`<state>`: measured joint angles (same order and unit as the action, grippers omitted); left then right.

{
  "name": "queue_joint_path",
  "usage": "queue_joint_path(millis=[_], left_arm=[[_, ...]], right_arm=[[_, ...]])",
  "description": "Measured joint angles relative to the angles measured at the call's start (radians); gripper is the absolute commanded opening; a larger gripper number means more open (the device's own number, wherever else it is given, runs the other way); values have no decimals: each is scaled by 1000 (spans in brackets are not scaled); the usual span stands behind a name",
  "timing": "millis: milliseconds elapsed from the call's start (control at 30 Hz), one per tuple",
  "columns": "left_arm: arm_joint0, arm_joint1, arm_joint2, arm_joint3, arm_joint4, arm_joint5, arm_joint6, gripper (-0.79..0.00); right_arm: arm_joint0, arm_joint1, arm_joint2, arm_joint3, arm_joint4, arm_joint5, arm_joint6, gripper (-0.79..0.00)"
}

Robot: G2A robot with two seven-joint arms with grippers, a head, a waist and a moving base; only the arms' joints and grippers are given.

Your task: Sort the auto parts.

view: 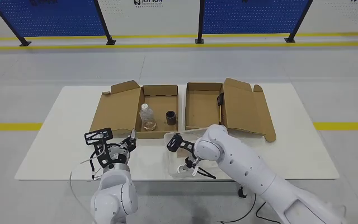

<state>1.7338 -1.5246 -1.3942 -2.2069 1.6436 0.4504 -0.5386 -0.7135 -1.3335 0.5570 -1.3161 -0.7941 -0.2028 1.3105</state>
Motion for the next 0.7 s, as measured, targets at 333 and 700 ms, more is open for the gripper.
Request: queue_joint_path(millis=[333, 700], left_arm=[[0, 0, 0, 0, 0, 0, 0, 0], [0, 0, 0, 0, 0, 0, 0, 0]], right_arm=[[1, -17, -17, 38, -27, 18, -33, -428], [6, -32, -27, 78, -35, -15, -58, -437]])
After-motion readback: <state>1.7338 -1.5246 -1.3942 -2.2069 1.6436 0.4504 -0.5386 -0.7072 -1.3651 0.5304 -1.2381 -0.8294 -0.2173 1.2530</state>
